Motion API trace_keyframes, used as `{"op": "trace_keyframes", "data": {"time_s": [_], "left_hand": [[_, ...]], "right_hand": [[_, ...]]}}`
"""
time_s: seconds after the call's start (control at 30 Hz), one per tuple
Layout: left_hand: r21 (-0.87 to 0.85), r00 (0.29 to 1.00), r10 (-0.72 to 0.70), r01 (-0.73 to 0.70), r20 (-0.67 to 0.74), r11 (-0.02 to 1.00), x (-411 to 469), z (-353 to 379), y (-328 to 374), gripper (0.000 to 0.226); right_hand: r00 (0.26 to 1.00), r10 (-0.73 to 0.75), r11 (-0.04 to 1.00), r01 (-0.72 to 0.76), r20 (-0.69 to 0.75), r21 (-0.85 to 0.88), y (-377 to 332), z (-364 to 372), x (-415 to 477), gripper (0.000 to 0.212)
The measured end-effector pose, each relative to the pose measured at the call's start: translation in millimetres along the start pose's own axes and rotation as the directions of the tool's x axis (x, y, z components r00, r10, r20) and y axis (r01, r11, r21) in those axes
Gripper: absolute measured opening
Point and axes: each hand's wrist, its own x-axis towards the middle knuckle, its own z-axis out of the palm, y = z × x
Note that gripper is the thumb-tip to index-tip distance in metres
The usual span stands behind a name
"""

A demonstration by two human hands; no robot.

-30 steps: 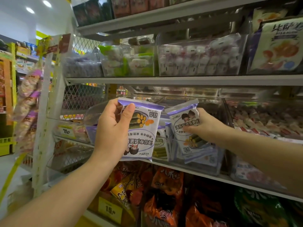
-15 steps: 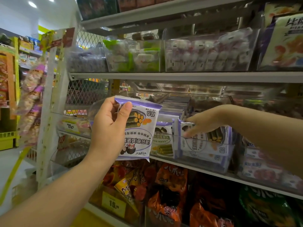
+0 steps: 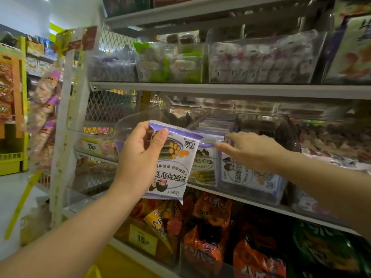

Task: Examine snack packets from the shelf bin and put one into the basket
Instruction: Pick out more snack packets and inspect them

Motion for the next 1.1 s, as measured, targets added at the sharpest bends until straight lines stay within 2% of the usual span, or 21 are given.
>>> {"op": "trace_keyframes", "data": {"time_s": [0.03,0.1,0.17,0.23,0.3,0.43,0.57,0.67,0.73,0.8,0.9,1.03,1.1], "left_hand": [[0.006,1.000,-0.007,0.007,0.024,1.000,-2,-3,-2,0.020],[0.022,0.997,-0.035,0.033,0.074,0.999,-7,-10,-8,0.022],[0.065,0.991,-0.065,0.058,0.119,0.996,-13,-18,-17,0.023],[0.103,0.979,-0.105,0.088,0.172,0.991,-20,-27,-26,0.021],[0.120,0.962,-0.153,0.128,0.225,0.984,-28,-38,-35,0.019],[0.138,0.929,-0.243,0.211,0.280,0.968,-43,-62,-51,0.025],[0.200,0.900,-0.345,0.299,0.266,0.933,-58,-92,-70,0.027],[0.237,0.886,-0.448,0.412,0.124,0.880,-74,-119,-92,0.034],[0.196,0.854,-0.519,0.503,0.039,0.842,-87,-135,-106,0.030],[0.053,0.792,-0.611,0.611,-0.011,0.790,-100,-143,-121,0.027],[-0.166,0.715,-0.695,0.678,-0.074,0.716,-115,-146,-139,0.033],[-0.265,0.702,-0.703,0.661,-0.115,0.702,-124,-147,-154,0.029],[-0.296,0.712,-0.692,0.640,-0.118,0.709,-125,-148,-158,0.037]], "right_hand": [[0.983,-0.045,0.999,0.039,-0.176,-0.034,-8,-2,-5,0.080],[0.896,-0.118,0.983,0.166,-0.428,0.078,-28,-3,-18,0.059],[0.876,-0.127,0.901,0.299,-0.466,0.315,-53,2,-30,0.052],[0.924,-0.137,0.789,0.319,-0.356,0.525,-77,16,-37,0.051],[0.956,-0.193,0.722,0.292,-0.223,0.627,-99,35,-39,0.051],[0.957,-0.279,0.569,0.232,-0.080,0.789,-136,74,-36,0.022],[0.980,-0.192,0.368,0.126,-0.058,0.921,-162,116,-31,0.011],[0.998,-0.065,0.251,0.006,0.011,0.968,-179,155,-30,0.010],[0.995,0.037,0.134,-0.096,0.092,0.986,-187,177,-29,0.010],[0.977,0.110,0.015,-0.184,0.181,0.983,-196,196,-27,0.008],[0.948,0.104,-0.089,-0.292,0.301,0.952,-208,214,-25,0.007],[0.936,0.022,-0.170,-0.342,0.351,0.924,-211,222,-22,0.031],[0.939,0.046,-0.196,-0.326,0.340,0.925,-208,222,-22,0.032]]}}
